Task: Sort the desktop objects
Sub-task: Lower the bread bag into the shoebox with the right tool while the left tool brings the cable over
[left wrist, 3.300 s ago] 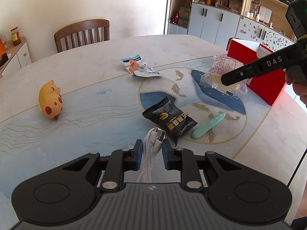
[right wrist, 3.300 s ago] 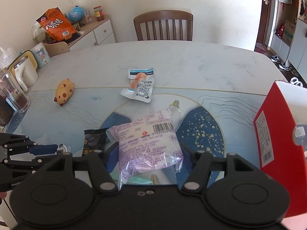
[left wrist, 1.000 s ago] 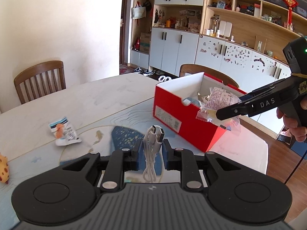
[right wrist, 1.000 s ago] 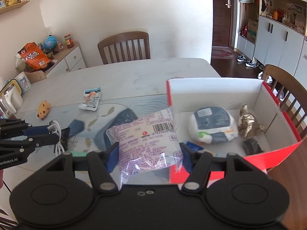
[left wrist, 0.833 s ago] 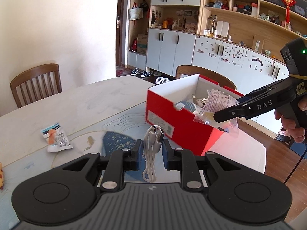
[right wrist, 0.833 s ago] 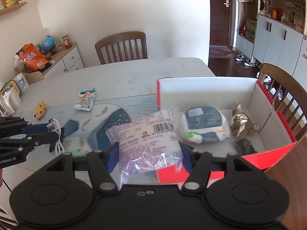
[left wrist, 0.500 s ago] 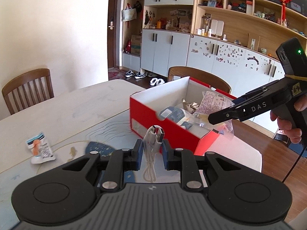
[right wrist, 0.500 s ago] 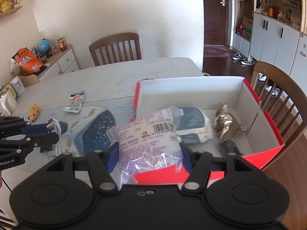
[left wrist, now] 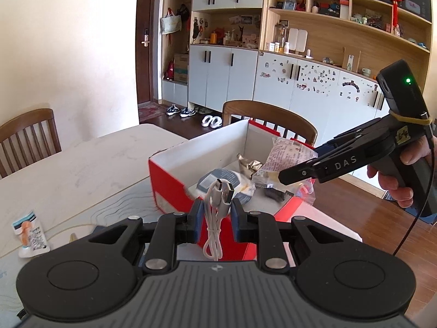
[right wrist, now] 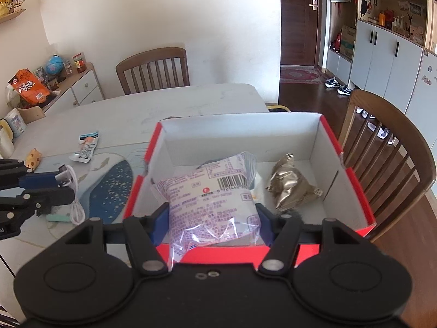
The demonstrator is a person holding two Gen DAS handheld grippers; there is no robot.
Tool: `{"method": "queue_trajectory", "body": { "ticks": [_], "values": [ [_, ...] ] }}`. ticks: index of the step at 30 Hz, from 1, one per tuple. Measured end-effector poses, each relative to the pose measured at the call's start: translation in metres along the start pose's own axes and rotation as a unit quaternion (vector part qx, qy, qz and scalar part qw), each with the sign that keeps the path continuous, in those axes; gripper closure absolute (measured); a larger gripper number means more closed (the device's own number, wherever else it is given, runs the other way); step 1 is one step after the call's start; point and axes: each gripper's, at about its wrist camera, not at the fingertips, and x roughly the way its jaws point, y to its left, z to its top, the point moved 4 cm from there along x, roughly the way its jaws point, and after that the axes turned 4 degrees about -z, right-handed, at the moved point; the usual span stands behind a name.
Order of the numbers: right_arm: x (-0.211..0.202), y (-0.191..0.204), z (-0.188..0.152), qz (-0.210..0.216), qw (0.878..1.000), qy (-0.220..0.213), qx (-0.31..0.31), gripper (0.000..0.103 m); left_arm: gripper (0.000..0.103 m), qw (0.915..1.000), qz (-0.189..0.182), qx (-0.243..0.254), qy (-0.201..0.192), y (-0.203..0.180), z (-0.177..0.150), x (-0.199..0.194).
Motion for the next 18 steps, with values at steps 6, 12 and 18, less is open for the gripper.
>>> {"method": "queue_trajectory", "body": {
  "ticks": [6,12,18],
  "values": [
    [0.010,-0.016,0.007,-0.005,1.000,0.005,-0.011,0.039,0.083,0.9999,-0.004,0.008,-0.008,-0.007,0.014,0.013],
    [0.020,-0.029,0.013,-0.011,1.000,0.010,-0.025,0.039,0.083,0.9997,-0.011,0.014,-0.016,-0.015,0.031,0.027],
    [0.030,-0.042,0.018,-0.016,0.999,0.012,-0.037,0.039,0.083,0.9995,-0.024,0.012,-0.017,-0.020,0.045,0.042]
  ]
}}
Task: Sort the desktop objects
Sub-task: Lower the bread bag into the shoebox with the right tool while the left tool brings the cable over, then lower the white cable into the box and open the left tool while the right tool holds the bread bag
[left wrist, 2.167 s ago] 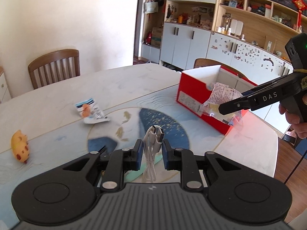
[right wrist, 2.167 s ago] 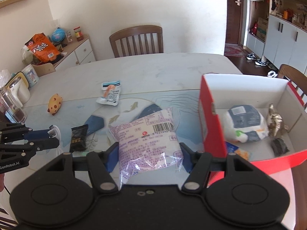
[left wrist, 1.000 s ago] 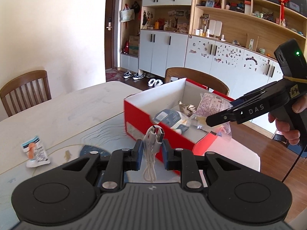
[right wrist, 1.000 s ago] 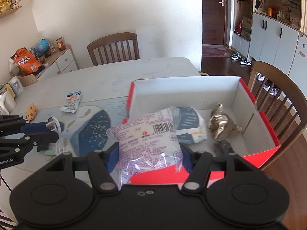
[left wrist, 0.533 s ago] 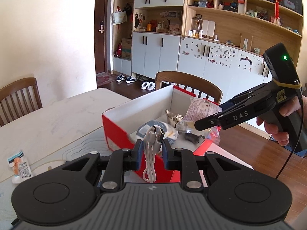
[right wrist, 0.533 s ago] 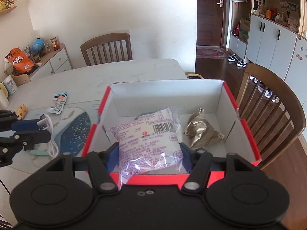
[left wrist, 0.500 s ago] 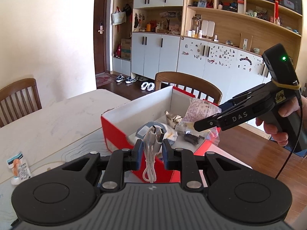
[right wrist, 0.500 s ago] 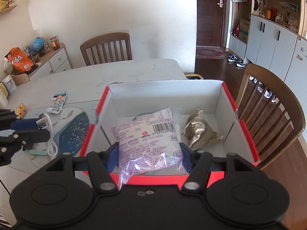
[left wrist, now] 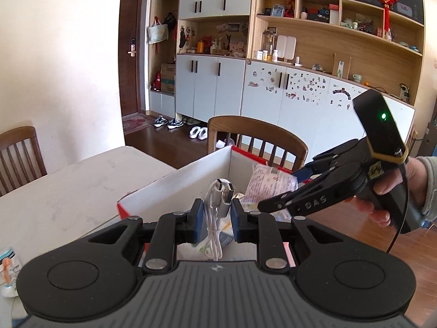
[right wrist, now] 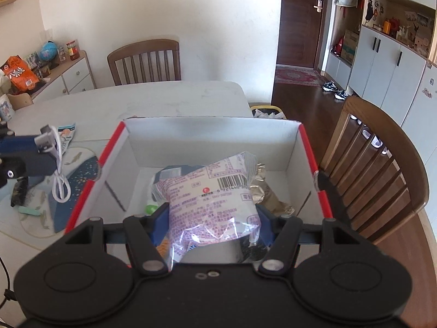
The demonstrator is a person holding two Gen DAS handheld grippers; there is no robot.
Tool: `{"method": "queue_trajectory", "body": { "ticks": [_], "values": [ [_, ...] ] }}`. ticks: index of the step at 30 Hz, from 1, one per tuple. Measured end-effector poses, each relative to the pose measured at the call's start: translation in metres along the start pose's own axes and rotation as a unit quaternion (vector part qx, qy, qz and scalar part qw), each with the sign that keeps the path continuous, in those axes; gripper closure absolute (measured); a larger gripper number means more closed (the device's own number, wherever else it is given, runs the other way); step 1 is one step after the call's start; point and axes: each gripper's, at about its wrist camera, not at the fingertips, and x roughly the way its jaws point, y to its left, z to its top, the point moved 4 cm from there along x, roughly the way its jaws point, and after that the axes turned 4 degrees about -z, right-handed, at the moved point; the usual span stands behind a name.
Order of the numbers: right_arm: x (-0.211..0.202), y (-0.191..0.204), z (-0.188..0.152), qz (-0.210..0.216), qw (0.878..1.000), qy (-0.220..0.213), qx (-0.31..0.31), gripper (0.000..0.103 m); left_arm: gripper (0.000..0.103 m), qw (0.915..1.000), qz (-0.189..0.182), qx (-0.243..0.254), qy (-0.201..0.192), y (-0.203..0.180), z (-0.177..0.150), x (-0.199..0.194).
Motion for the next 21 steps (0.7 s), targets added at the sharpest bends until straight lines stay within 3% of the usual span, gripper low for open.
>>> {"method": "queue_trajectory", "body": {
  "ticks": [21],
  "values": [
    [0.029,-0.008,0.002,-0.003,0.999,0.022,-0.047,0.039,0.083,0.9978,-0.030,-0.002,0.058,-0.006,0.016,0.066]
  ]
}}
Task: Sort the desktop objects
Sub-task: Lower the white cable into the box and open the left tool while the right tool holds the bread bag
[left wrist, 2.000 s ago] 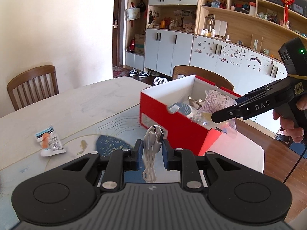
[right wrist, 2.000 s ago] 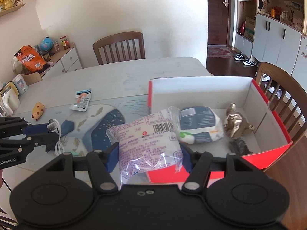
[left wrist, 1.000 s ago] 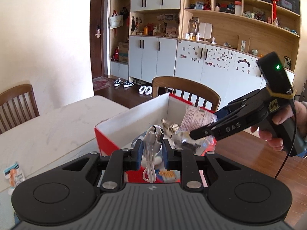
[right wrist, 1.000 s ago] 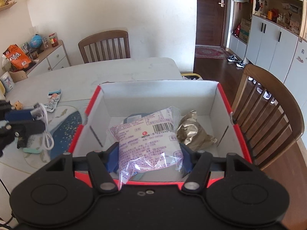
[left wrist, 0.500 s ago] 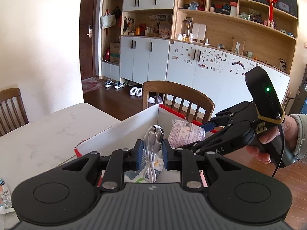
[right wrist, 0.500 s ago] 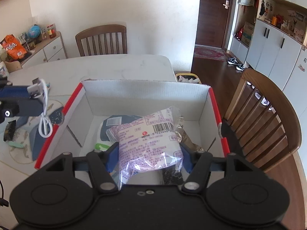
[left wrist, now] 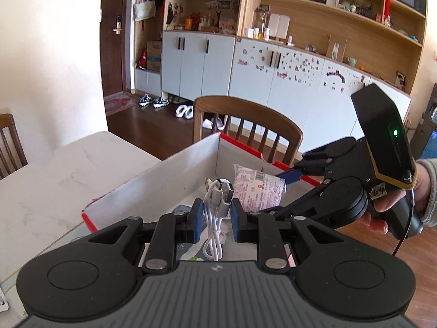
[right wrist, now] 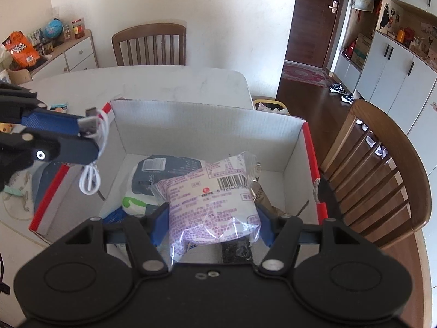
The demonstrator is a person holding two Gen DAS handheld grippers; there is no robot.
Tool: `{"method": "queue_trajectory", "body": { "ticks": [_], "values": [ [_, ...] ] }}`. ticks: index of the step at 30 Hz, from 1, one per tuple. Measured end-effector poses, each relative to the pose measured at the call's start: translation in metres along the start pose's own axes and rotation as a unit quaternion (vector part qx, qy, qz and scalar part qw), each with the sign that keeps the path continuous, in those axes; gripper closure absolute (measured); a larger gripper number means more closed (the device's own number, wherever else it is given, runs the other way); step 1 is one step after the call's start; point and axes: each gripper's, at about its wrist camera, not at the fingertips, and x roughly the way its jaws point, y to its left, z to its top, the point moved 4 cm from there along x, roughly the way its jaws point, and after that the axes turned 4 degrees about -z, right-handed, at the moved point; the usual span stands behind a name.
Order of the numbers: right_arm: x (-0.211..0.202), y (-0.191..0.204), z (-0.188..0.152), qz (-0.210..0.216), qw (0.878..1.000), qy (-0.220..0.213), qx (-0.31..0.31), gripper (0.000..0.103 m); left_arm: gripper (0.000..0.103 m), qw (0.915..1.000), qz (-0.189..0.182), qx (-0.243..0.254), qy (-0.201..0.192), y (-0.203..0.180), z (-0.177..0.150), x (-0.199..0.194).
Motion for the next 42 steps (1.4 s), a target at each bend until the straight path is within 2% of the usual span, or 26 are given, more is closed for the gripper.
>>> {"method": "queue_trajectory", "body": {
  "ticks": [17,29,42],
  "values": [
    [0.026,-0.011,0.004,-0.015,0.999,0.016,-0.036,0.039,0.083,0.9976,-0.008,0.002,0.069,0.000,-0.023,0.046],
    [0.047,-0.011,-0.005,-0.020,0.997,0.042,-0.059,0.039,0.083,0.9918,-0.024,0.004,0.125,-0.001,-0.033,0.073],
    [0.060,-0.009,-0.009,-0.016,0.996,0.051,-0.070,0.039,0.083,0.9863,-0.034,0.008,0.161,-0.001,-0.037,0.090]
  ]
}}
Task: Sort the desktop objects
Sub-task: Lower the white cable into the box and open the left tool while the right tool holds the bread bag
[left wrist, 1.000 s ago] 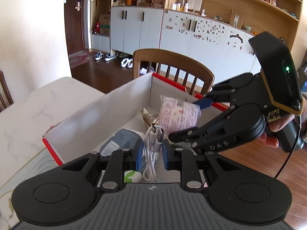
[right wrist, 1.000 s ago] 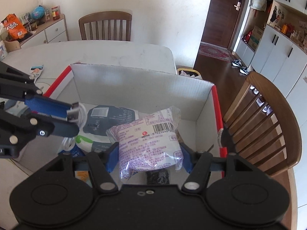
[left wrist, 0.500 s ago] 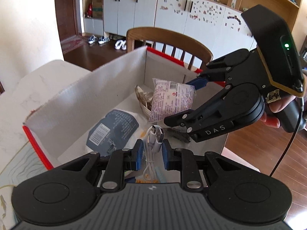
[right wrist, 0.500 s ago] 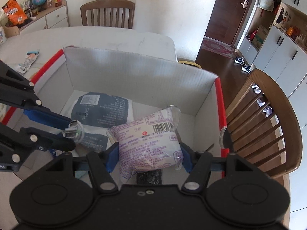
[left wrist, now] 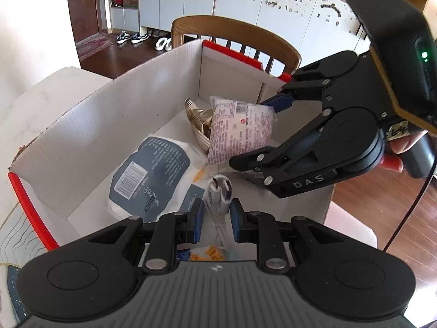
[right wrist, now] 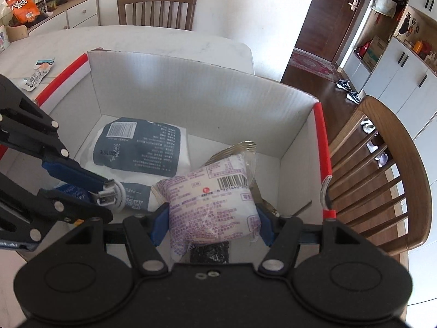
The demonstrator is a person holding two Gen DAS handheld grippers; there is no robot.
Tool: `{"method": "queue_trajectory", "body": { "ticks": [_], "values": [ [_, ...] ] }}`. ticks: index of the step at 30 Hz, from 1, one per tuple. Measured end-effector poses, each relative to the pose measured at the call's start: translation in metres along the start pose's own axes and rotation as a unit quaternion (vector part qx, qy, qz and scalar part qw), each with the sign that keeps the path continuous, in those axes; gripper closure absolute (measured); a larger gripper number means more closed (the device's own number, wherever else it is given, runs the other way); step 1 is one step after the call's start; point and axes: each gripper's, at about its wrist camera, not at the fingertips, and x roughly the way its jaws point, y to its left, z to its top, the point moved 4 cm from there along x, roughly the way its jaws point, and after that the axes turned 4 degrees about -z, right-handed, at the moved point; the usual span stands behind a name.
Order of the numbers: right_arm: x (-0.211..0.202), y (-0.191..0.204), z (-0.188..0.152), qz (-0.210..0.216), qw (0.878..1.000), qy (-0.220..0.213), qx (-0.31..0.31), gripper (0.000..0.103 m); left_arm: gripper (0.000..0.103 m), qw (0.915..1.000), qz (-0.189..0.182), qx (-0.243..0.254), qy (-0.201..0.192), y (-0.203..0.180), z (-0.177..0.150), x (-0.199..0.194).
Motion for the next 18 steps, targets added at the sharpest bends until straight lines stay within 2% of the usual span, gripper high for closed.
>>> {"method": "queue_trajectory", "body": {
  "ticks": [5,18],
  "values": [
    [0.001,0.000,0.000,-0.001,1.000,0.000,-0.002,0.038,0.083,0.9999,0.001,-0.002,0.014,0.002,-0.002,0.006],
    [0.004,0.012,0.004,0.007,1.000,0.005,-0.018,0.033,0.083,0.9997,-0.001,-0.023,0.007,0.006,-0.004,-0.002]
  ]
}}
